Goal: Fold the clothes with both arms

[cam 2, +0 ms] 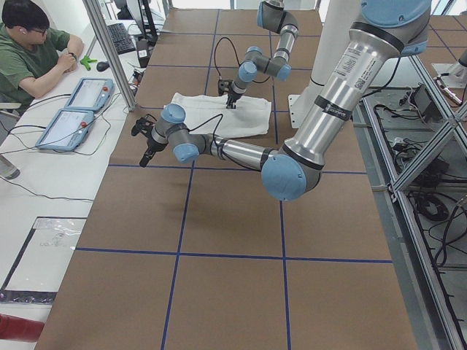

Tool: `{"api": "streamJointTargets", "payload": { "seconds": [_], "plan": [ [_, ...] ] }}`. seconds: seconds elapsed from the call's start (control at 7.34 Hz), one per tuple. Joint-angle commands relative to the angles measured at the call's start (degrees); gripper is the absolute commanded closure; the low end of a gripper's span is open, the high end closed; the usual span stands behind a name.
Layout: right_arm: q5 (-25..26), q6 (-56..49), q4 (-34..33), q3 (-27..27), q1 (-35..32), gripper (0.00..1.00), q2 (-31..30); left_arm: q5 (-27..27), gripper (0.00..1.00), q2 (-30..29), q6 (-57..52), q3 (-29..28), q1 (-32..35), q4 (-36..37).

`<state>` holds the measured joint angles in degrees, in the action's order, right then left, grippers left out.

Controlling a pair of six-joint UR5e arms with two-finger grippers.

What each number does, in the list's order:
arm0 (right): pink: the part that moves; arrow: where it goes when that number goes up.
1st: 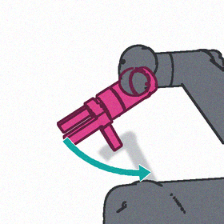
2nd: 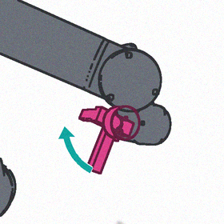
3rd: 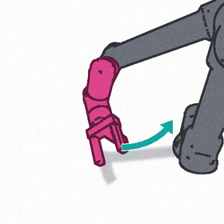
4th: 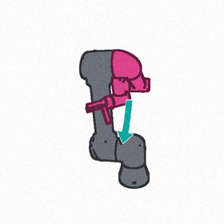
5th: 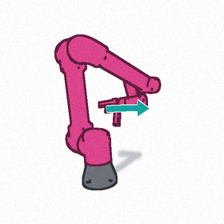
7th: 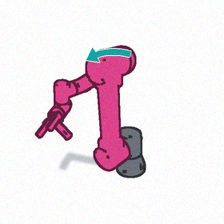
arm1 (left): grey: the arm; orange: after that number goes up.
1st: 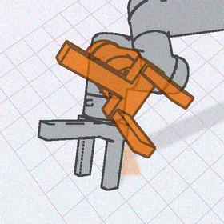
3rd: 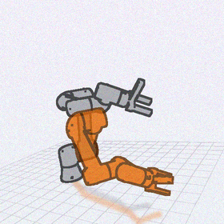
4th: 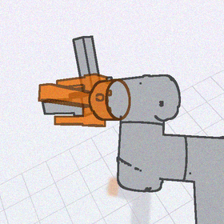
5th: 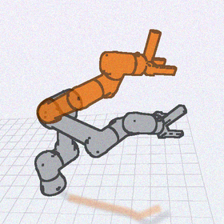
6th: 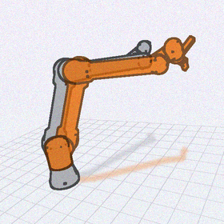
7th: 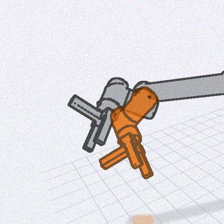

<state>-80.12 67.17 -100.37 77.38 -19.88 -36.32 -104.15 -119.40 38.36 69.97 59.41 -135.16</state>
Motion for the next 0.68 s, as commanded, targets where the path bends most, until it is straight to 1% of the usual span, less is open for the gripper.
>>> {"api": "streamJointTargets", "payload": {
  "seconds": [0.0, 0.14, 0.27, 0.41, 0.54],
  "plan": [
    [0.31, 0.07, -0.97, 2.52, 0.90, 0.86, -1.56, 0.00, 0.00, 0.04, 0.49, 0.25, -0.08, -0.01],
    [0.31, 0.07, -0.97, 2.52, 0.99, 0.95, -1.47, 0.00, 0.00, 0.04, 0.49, 0.25, -0.08, -0.01],
    [0.40, 0.07, -1.06, 2.69, 0.90, 1.00, -1.38, 0.00, 0.00, 0.04, 0.58, 0.25, -0.08, -0.01],
    [0.31, 0.07, -1.06, 3.56, 0.90, 1.00, -2.25, 0.00, 0.00, 0.04, 0.58, 0.43, -0.08, -0.01],
    [0.22, -0.80, -1.06, 7.92, 0.81, 1.00, -6.09, 0.00, 0.00, 0.04, 0.58, 0.51, -0.08, -0.01]
  ]
}}
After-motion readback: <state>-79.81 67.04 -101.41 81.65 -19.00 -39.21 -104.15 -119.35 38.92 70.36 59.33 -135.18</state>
